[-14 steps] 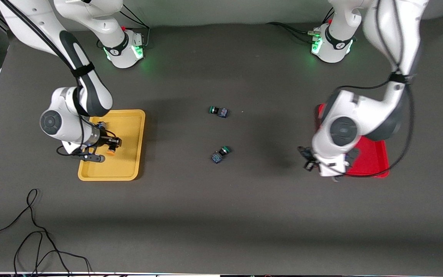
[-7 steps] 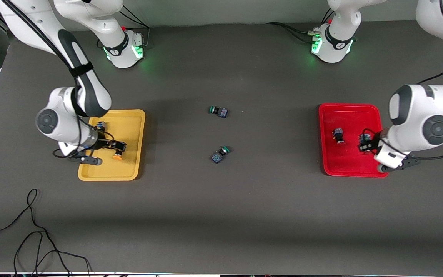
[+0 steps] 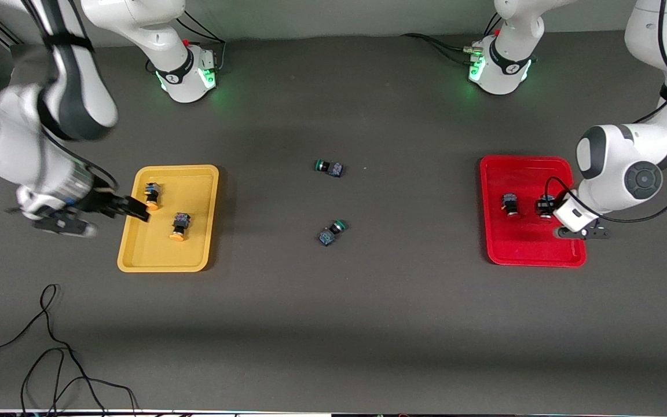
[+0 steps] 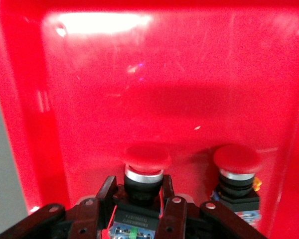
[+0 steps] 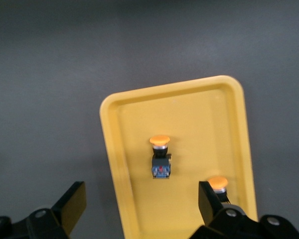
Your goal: Place red and yellow buttons in trays
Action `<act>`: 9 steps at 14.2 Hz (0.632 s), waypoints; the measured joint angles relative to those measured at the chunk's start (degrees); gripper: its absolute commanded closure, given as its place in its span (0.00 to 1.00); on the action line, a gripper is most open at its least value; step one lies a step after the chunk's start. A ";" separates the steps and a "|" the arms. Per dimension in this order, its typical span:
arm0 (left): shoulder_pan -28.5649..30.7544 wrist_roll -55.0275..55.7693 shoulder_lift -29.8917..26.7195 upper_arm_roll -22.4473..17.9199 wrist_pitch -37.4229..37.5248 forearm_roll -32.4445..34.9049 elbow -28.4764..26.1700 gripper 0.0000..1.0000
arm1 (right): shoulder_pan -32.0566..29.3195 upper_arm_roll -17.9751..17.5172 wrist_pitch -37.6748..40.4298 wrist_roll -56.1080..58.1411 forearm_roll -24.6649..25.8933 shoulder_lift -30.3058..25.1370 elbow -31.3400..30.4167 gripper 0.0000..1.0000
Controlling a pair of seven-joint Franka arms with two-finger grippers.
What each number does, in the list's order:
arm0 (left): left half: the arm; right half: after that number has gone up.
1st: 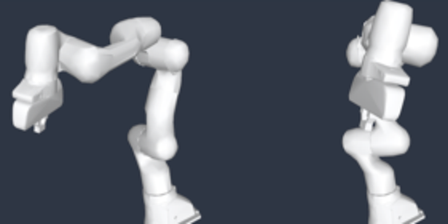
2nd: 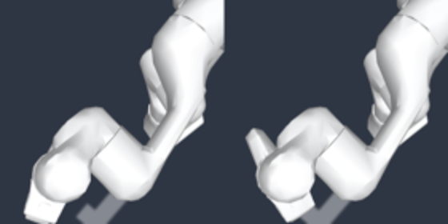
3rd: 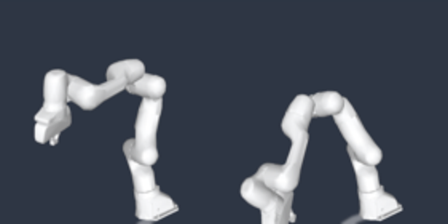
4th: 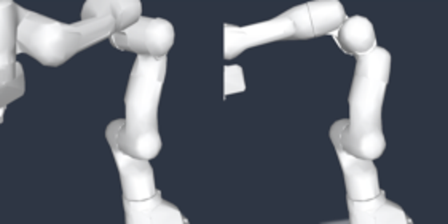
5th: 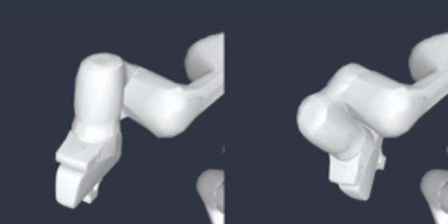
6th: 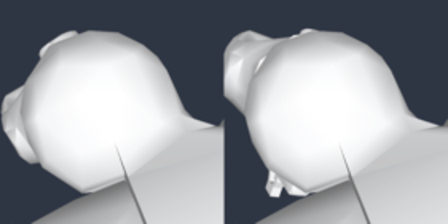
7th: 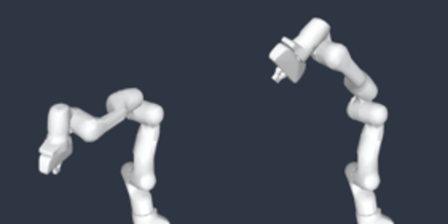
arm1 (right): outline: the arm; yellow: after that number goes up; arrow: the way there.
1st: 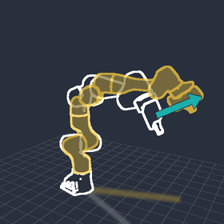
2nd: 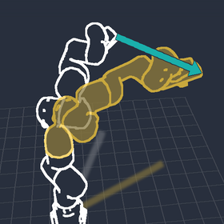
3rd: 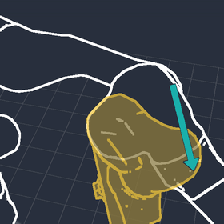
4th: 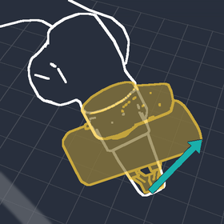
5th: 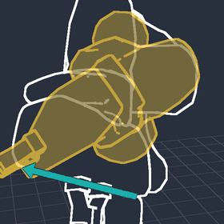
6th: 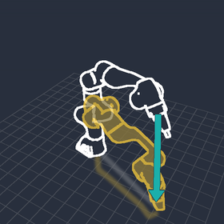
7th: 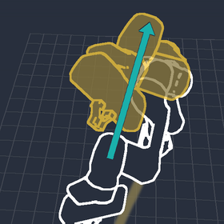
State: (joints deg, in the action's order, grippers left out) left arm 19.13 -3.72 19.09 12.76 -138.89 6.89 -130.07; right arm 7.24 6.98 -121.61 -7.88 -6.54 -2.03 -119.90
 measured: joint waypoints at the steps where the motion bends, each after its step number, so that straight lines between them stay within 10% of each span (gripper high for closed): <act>1: 0.10 -0.28 0.15 0.00 -0.08 0.10 0.03 0.00 | -0.01 0.46 2.52 0.17 0.15 -2.34 0.98 0.00; 9: 0.12 -0.65 -5.07 0.24 13.79 0.14 10.08 0.00 | 0.09 0.72 21.40 1.44 4.83 -8.34 13.84 0.00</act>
State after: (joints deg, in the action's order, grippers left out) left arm 19.25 -4.36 14.02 13.00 -125.10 7.04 -119.98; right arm 7.33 7.70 -100.20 -6.44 -1.71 -10.36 -106.06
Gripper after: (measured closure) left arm 0.000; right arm 0.000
